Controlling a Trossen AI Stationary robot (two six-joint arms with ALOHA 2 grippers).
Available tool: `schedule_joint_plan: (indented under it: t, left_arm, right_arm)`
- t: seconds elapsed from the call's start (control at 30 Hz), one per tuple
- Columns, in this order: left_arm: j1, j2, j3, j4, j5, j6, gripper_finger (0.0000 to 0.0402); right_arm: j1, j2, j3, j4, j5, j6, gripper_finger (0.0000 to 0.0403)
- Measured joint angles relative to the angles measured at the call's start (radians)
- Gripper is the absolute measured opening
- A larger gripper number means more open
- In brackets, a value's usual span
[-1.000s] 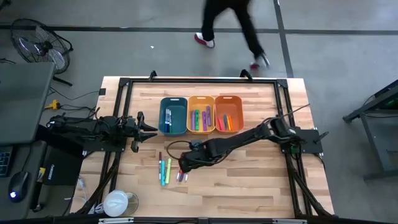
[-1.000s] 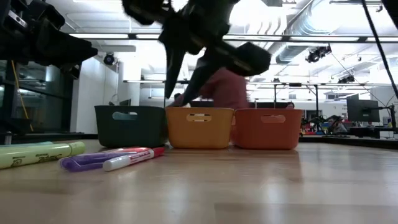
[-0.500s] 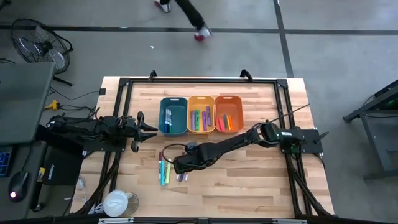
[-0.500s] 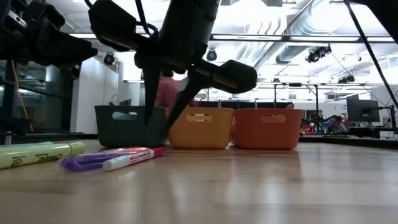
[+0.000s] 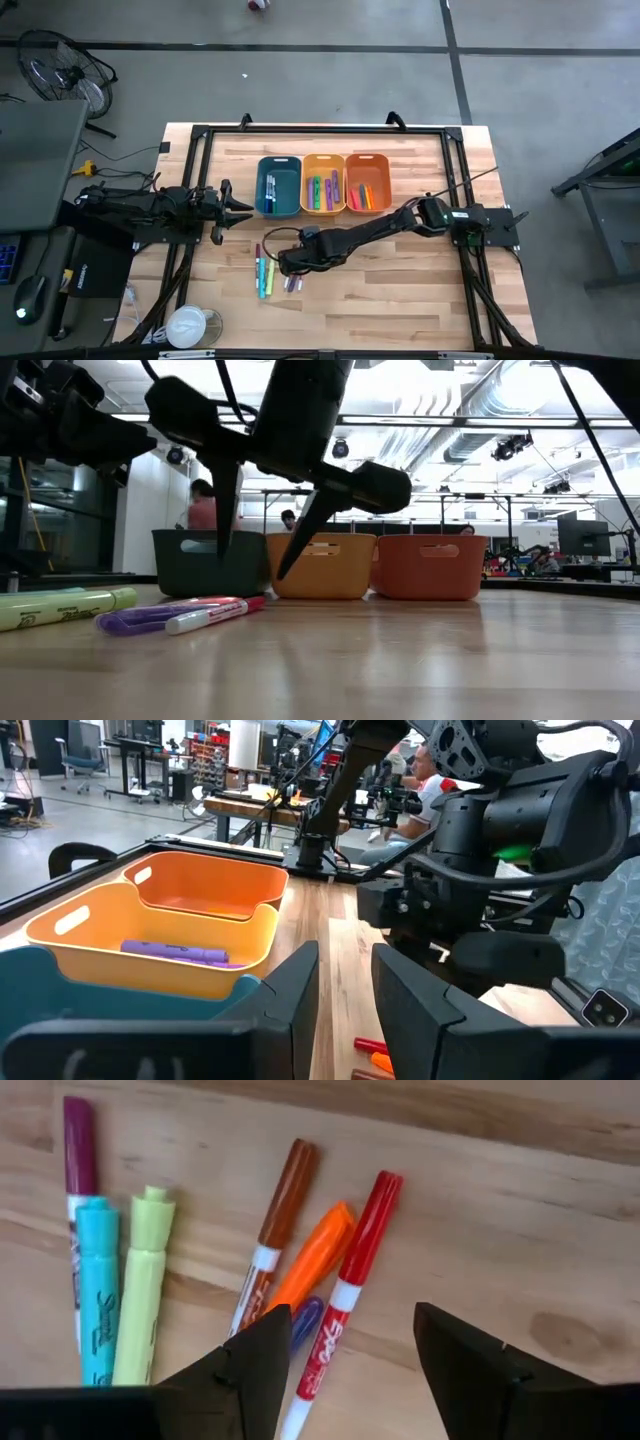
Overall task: Pick & Place Markers
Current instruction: Put the red marker pen into the blue bin
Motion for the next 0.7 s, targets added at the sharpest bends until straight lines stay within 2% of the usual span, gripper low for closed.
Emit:
schedule_joint_plan:
  t: [0.37,0.7]
  left_arm:
    - [0.0,0.0,0.0,0.0,0.0,0.0,0.0094]
    - [0.0,0.0,0.0,0.0,0.0,0.0,0.0094]
  right_arm:
    - [-0.004,0.01,-0.001,-0.012,-0.016,0.04,0.0201]
    - [-0.013,0.054,-0.001,0.035,-0.078,0.051,0.0201]
